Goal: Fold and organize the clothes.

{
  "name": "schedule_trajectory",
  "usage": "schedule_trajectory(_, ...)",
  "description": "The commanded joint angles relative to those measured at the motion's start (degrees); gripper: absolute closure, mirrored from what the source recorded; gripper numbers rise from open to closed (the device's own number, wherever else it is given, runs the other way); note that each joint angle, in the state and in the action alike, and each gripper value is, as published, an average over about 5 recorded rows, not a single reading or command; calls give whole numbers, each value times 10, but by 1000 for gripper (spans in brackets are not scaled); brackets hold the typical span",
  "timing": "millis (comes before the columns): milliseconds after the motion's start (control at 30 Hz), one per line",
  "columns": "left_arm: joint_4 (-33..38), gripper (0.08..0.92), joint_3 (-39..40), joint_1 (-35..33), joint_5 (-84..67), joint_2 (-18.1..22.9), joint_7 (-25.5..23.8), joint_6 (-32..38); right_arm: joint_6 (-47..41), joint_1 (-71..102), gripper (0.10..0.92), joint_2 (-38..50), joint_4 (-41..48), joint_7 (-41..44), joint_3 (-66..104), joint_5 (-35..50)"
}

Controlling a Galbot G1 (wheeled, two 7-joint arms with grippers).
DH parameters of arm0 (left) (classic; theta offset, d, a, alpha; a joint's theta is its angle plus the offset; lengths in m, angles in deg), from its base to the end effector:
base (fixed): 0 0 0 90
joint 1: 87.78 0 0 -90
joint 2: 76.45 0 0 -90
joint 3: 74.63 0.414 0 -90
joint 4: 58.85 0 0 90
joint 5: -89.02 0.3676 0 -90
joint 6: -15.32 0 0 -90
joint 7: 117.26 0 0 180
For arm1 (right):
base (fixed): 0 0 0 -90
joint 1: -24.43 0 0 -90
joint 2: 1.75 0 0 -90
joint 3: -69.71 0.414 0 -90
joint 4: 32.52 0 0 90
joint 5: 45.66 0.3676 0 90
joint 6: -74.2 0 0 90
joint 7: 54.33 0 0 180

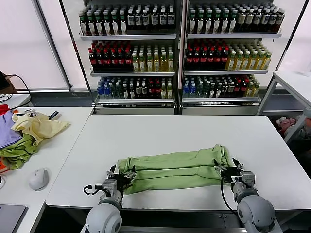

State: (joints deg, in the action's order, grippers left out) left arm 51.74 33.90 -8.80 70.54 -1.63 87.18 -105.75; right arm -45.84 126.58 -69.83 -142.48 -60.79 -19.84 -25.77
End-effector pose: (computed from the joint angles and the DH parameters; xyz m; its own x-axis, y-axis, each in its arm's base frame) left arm 0.2623 -0.0310 -0.3602 -0.8918 -0.0063 0.4524 0.0210 0.9983 0.0552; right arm 0.2816 -0.1102 -0.3334 -0.9198 0.0162 0.3920 -0.0144 0.9971 -0.0752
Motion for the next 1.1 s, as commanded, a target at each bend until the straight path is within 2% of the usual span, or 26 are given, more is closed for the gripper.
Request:
schedule_trajectory(33, -31, 183, -7, -18, 31, 50, 27, -1, 1, 7, 203, -1, -5, 0, 2, -2)
schedule_trajectory(133, -31, 236, -8, -22, 29, 51, 28, -1, 2, 9, 203, -1, -6, -1, 4, -2)
schedule_trajectory(467, -25, 510, -28, -18, -9, 29, 12, -1, 4, 9, 203, -7, -9, -1, 1, -2)
schedule_trajectory(667, -22, 683, -67, -5, -35, -16, -4, -2, 8, 10, 203, -6, -14, -1, -1, -2)
schedule_trajectory(833, -11, 822, -118, 0, -61, -70, -20, -2, 9, 8, 203, -6, -21, 0, -2, -1)
schedule_trajectory(933, -3, 859, -156, 0, -71, -104, -32, -2, 9, 9, 203, -5, -25, 0, -1, 0)
schedule_trajectory(1100, 16, 860, -208, 4, -103, -156, -49, -4, 11, 9, 203, -4, -30, 1, 0, 1)
